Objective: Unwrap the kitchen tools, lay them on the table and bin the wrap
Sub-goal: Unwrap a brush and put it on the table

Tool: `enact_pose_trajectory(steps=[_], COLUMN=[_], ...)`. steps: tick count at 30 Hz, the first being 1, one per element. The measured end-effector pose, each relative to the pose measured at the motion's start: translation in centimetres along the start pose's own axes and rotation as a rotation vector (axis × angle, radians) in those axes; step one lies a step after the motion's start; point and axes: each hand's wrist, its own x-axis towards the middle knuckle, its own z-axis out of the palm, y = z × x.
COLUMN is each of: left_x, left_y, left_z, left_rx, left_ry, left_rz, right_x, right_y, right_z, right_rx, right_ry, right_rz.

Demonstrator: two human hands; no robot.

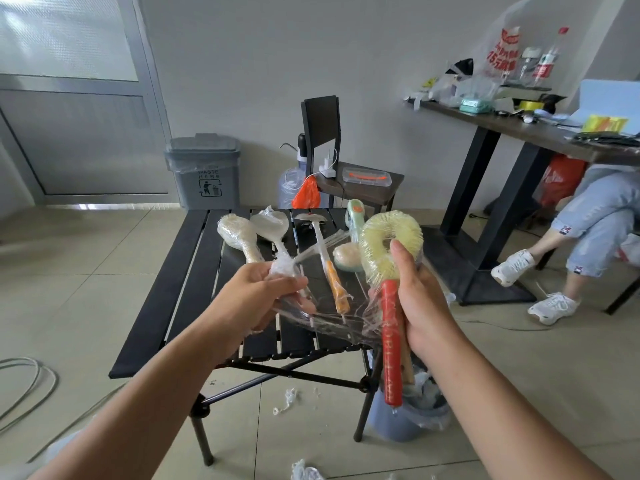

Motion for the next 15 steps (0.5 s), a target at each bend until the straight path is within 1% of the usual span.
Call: enact_pose_trajectory(steps=[2, 4, 10, 15], left_x=[0.0, -0.1, 0.2, 0.4], left_y=[0.1, 0.1, 0.0, 0.2], left_z=[-0.3, -0.3, -0.5, -1.5], left_rx=[0.013, 0.075, 0.305, 0.388], left_ry=[0.016, 0.063, 0.3, 0.409], left_rz=[0.025, 0.056, 0.155, 0.239], right_x=[-0.1, -0.2, -0.3, -0.2], right_y=[-0.2, -0.4, -1.0, -1.3], right_z=[-0.2, -0.4, -0.5, -0.8], right_rx=[-0.012, -0.02, -0.085, -0.123], right_ry=[-0.005, 0.008, 0.049, 0.06], right_rz=[-0.002, -0.013, -0.062, -0.109])
